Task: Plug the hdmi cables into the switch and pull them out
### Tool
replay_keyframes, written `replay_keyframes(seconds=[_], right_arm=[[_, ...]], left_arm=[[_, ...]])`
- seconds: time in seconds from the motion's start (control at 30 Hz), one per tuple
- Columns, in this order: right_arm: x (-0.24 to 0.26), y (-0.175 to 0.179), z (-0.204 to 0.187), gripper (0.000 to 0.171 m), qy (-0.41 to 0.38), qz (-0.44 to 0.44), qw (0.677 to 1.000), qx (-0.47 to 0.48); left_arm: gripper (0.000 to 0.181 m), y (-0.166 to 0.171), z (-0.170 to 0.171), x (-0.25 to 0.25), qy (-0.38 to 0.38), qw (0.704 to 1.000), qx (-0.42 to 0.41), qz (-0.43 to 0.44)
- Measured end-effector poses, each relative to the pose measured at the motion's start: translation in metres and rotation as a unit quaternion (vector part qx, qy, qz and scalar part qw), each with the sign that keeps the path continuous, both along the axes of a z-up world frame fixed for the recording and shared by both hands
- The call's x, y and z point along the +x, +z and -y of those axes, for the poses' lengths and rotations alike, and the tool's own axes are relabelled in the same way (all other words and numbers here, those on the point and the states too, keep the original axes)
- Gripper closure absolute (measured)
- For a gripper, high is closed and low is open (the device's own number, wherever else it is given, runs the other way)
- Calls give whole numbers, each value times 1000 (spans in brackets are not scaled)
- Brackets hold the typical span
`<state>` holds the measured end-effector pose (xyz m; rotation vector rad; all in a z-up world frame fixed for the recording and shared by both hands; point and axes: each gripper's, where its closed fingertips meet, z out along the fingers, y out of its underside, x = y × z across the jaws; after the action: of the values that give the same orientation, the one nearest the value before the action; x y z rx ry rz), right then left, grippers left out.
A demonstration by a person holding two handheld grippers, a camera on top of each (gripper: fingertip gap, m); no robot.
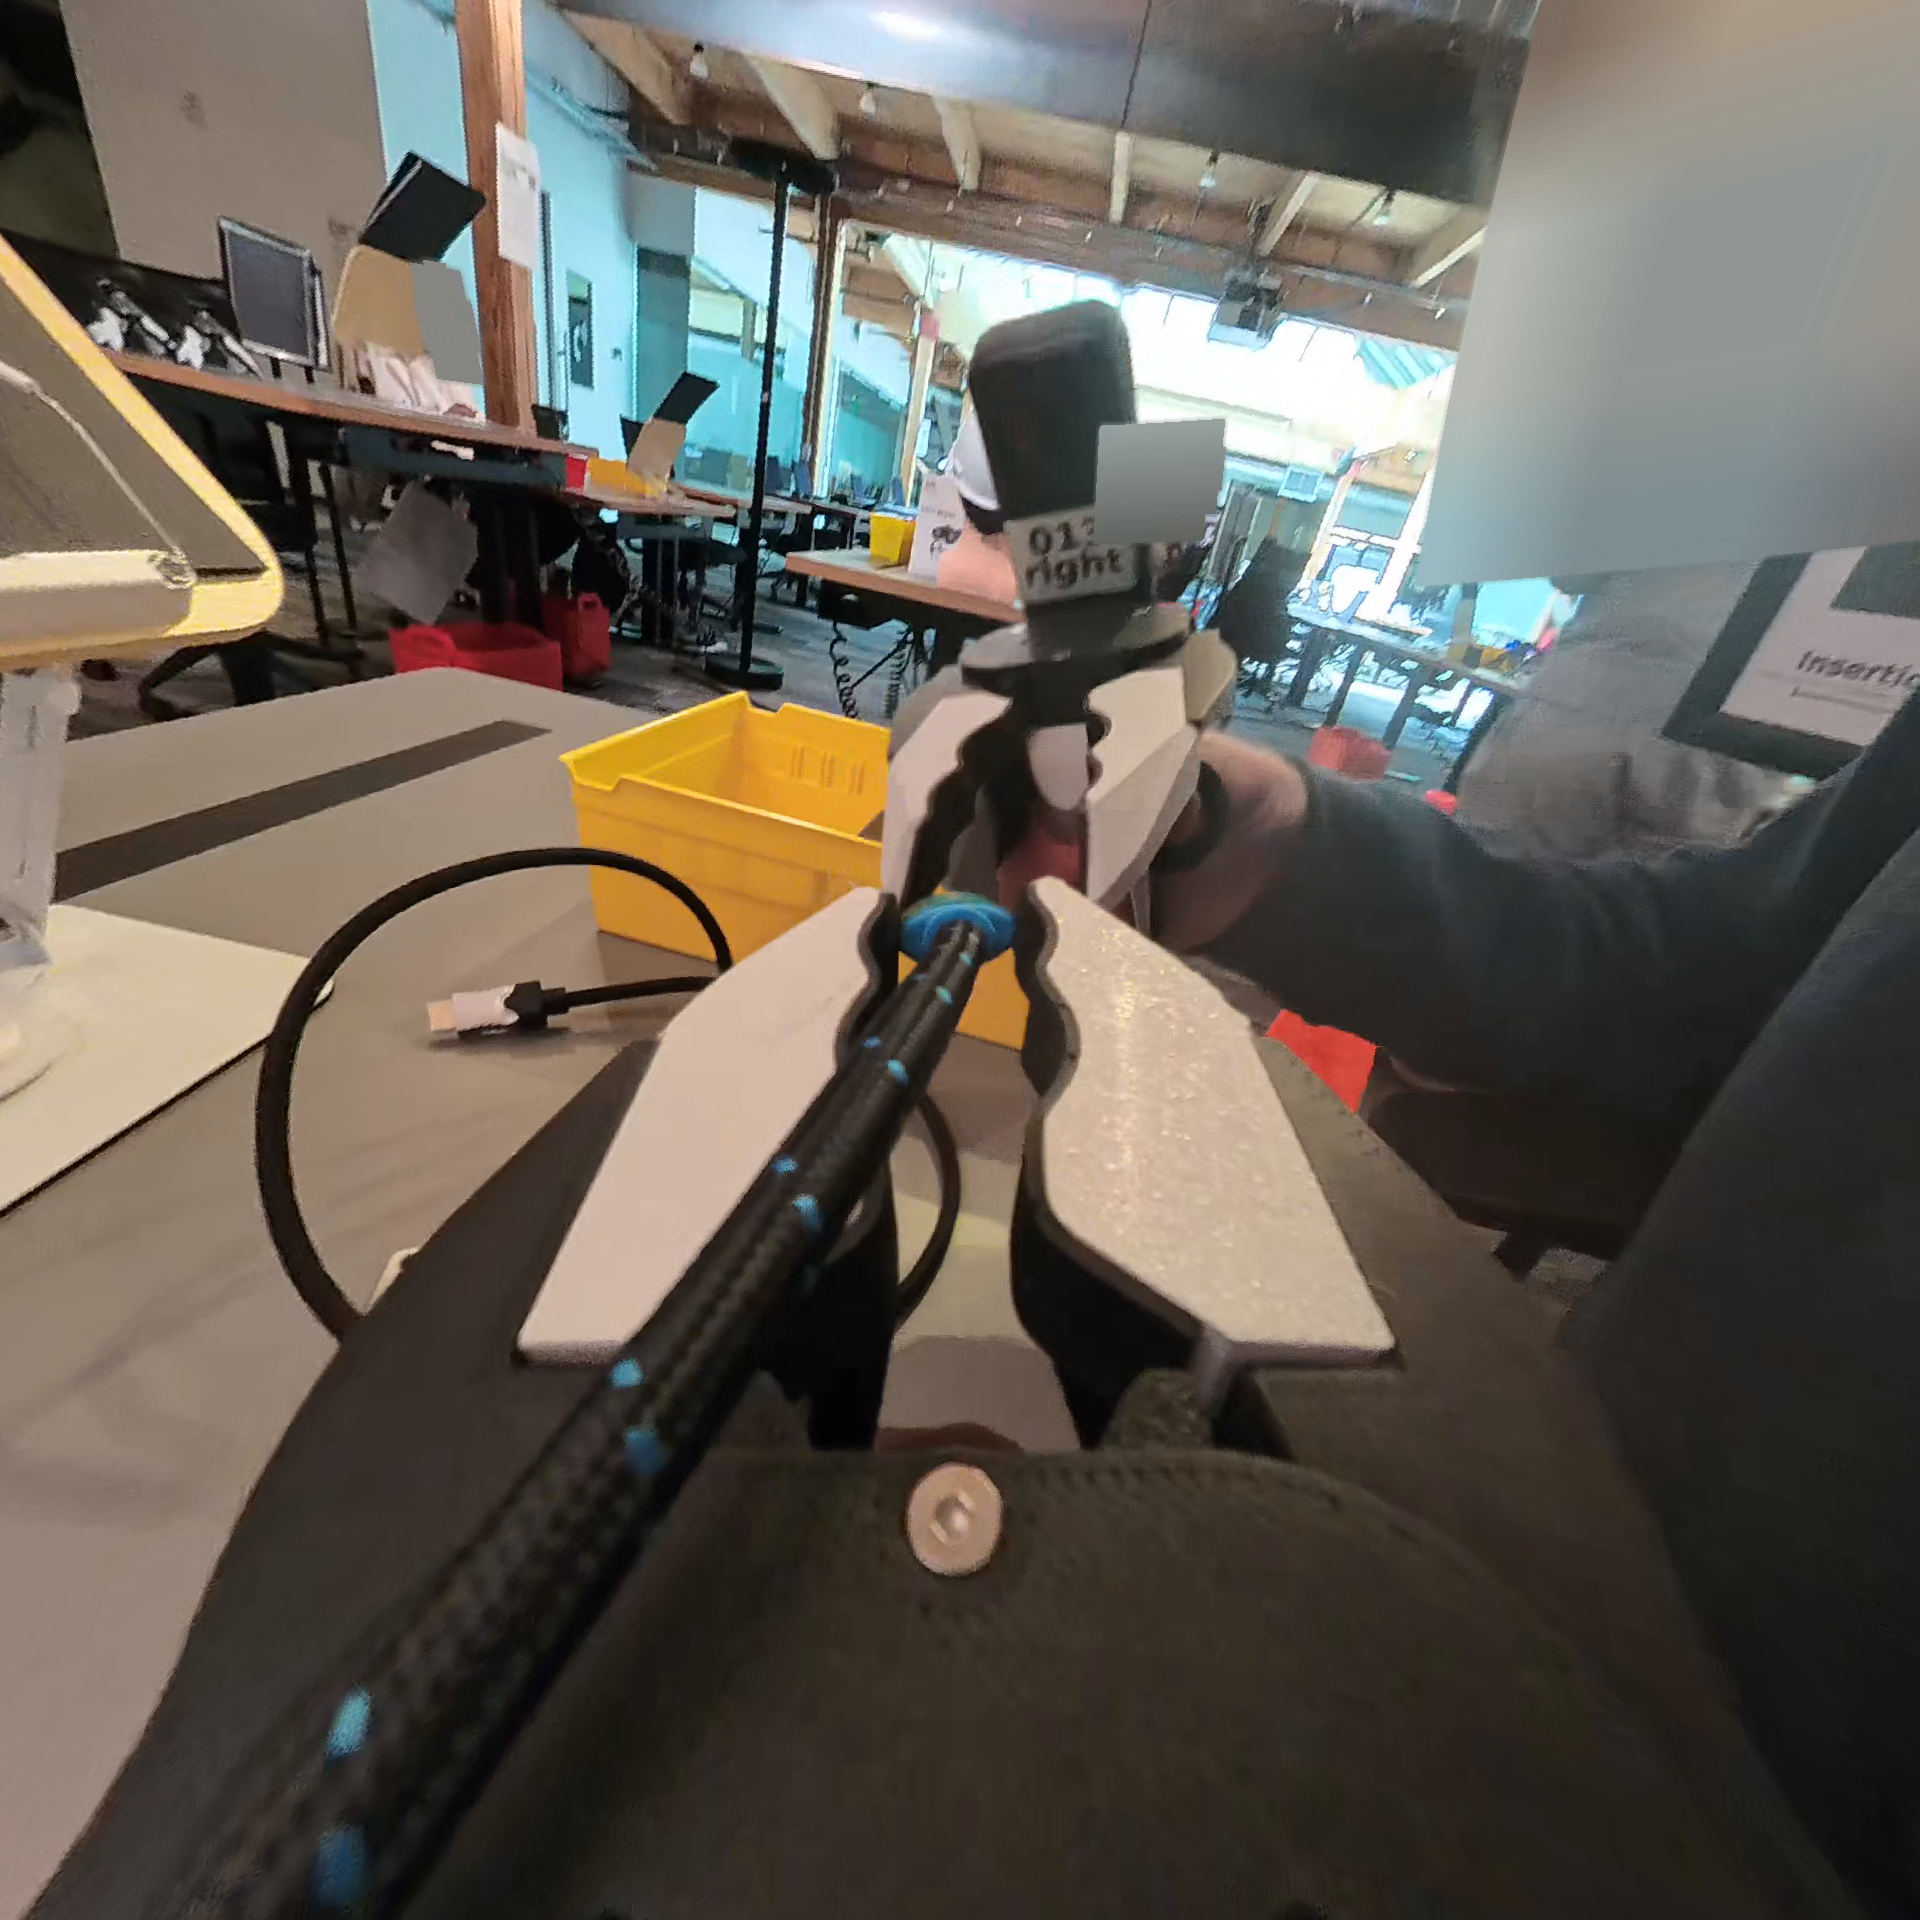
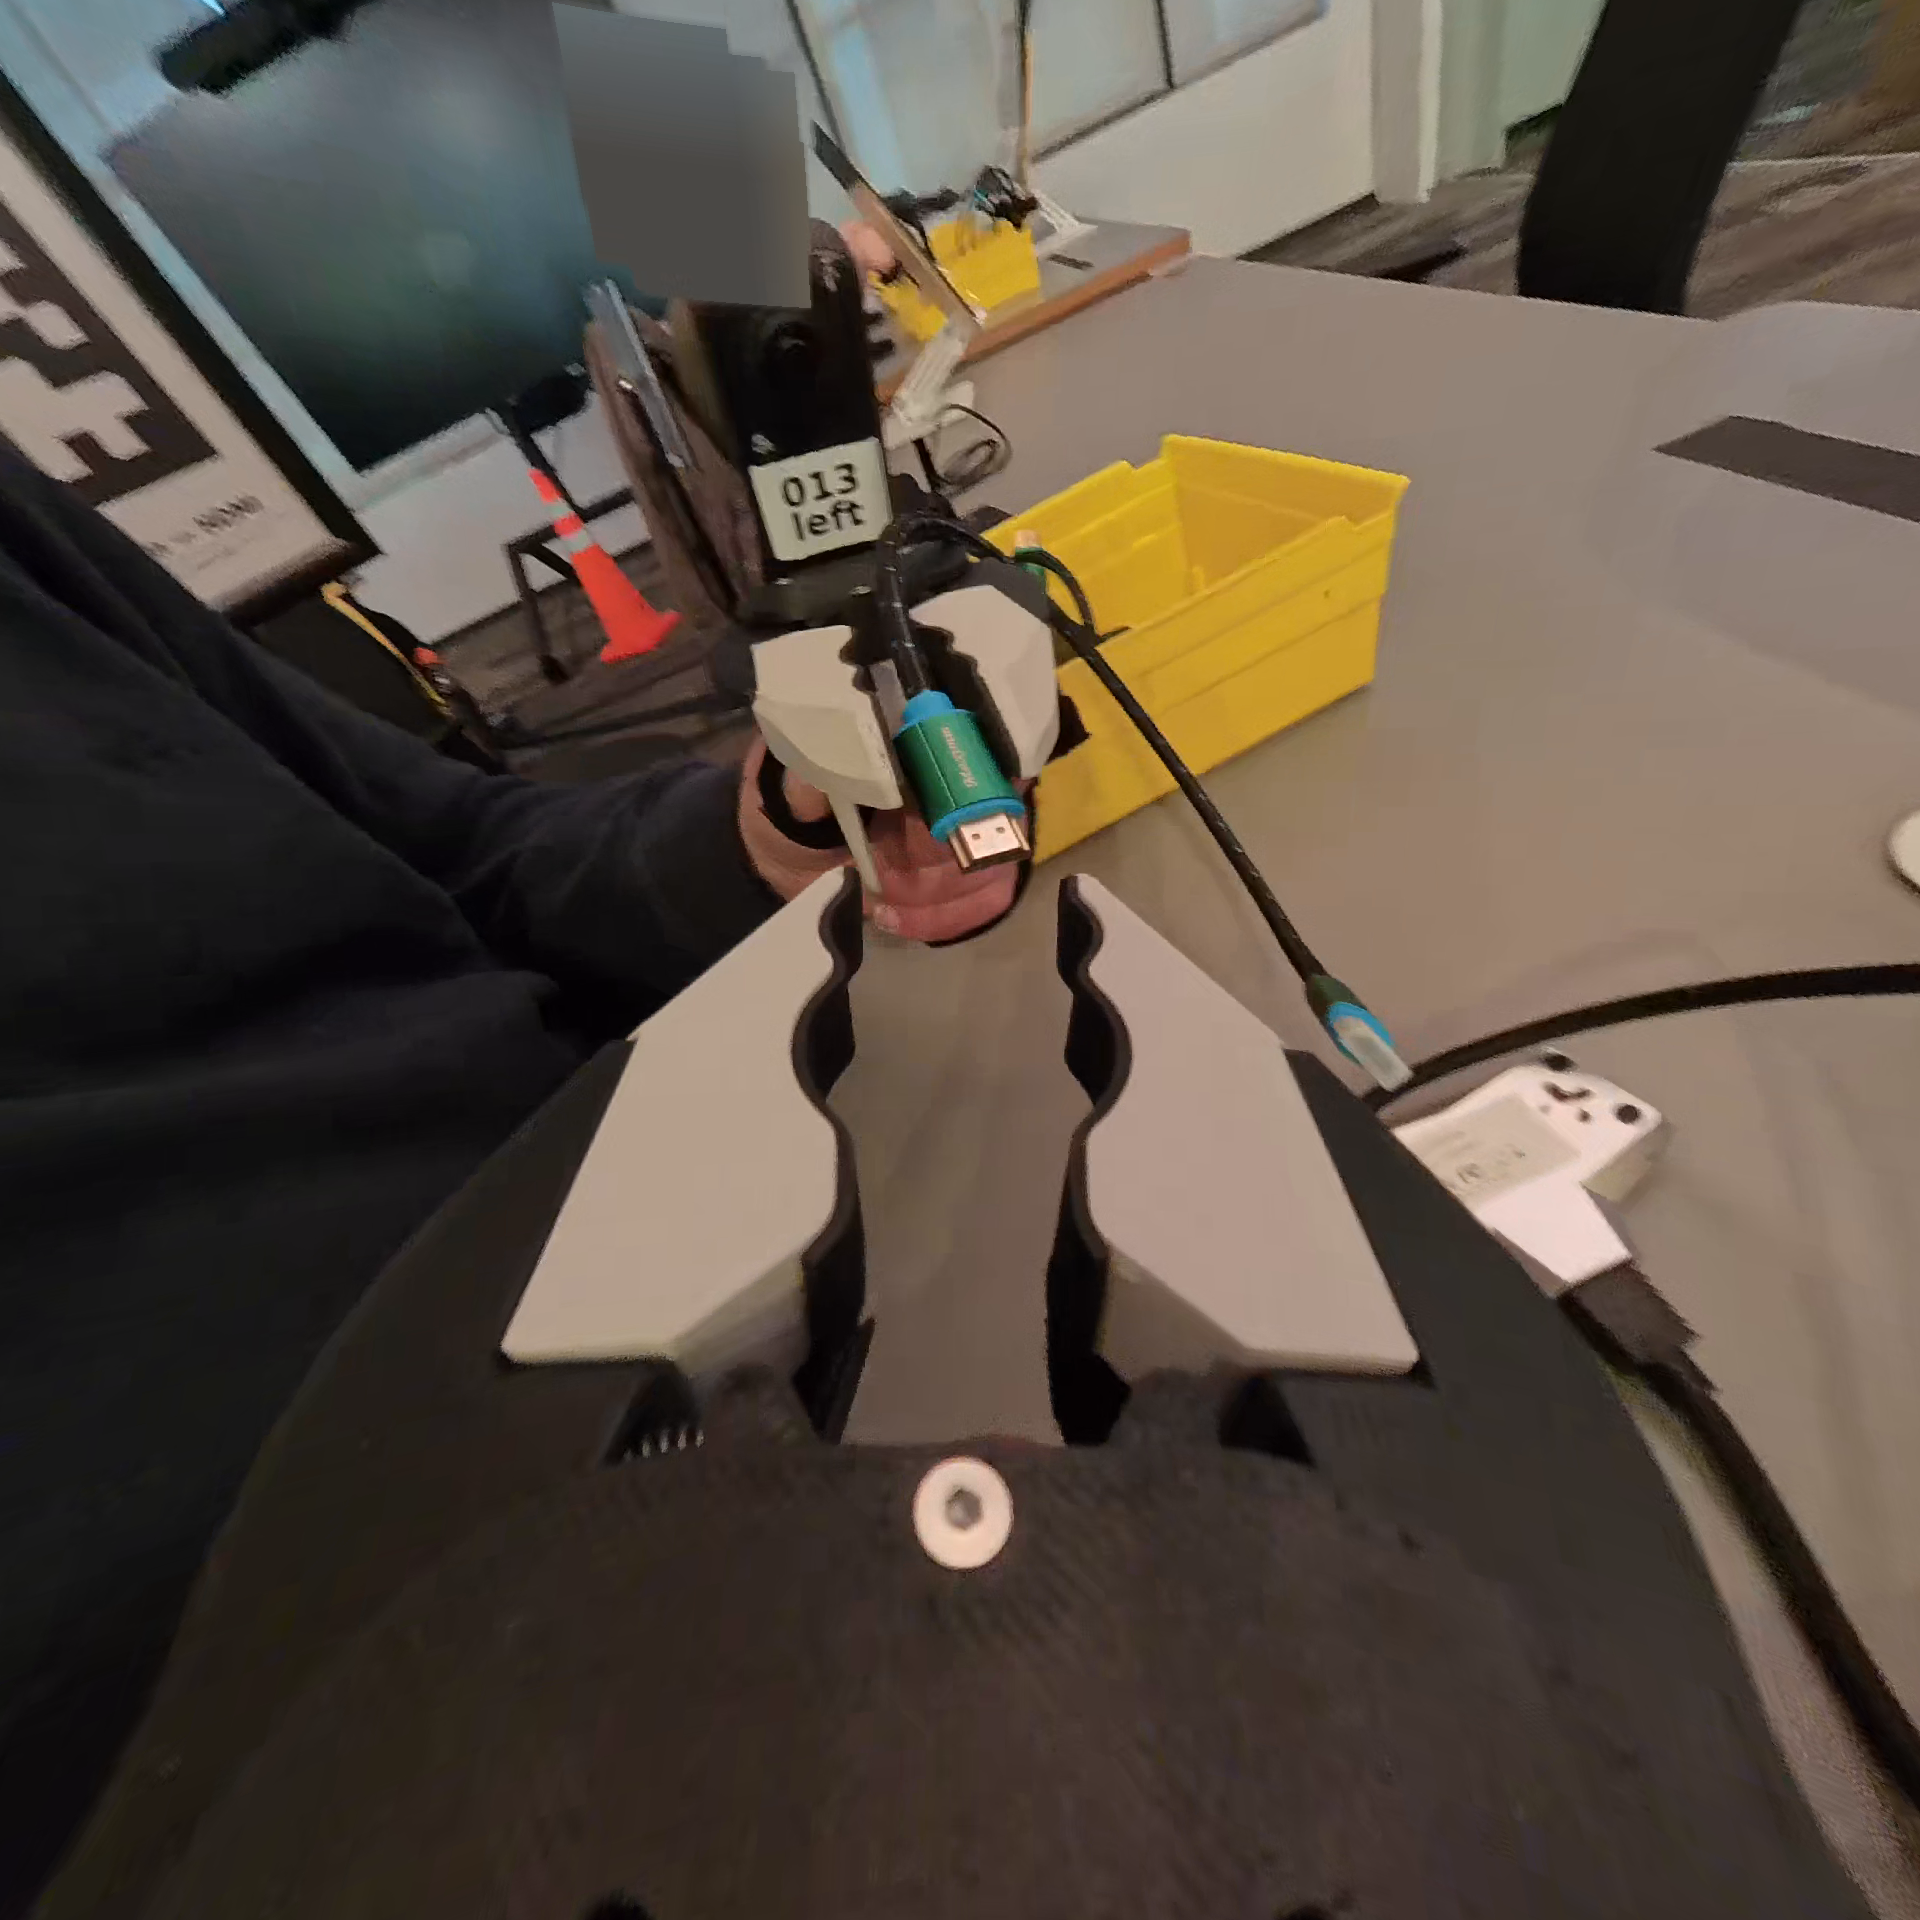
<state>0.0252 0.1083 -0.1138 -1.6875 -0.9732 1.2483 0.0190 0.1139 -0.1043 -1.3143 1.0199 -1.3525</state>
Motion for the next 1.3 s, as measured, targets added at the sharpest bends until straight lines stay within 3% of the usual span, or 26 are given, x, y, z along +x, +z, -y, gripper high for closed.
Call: replay_keyframes(seconds=[0.1, 0.2, 0.27, 0.5, 0.6, 0.77, 1.3], right_arm=[[-8, 1, 2, 137, 25, -38, 999, -21], [-13, 10, 6, 153, 50, -100, 993, -37], [-14, 11, 7, 154, 56, -111, 992, -33], [-11, 5, 11, 156, 51, -9, 998, 38], [-15, -1, 15, 157, 59, 54, 995, 54], [-12, 4, 13, 158, 65, 67, 994, 58], [7, 3, 17, 158, 91, 106, 990, 31]], left_arm=[[160, 5, 6, 1, -15, 1000, -1, 15], [160, 8, 11, 3, -24, 1000, 6, 18], [160, 10, 12, 2, -30, 999, 3, 25], [159, 5, 14, 5, -38, 999, 0, 14], [148, 3, 13, 9, -33, 999, 9, -3], [156, 6, 14, 6, -43, 999, 26, -13], [159, 3, 19, 20, -57, 997, 51, -17]])
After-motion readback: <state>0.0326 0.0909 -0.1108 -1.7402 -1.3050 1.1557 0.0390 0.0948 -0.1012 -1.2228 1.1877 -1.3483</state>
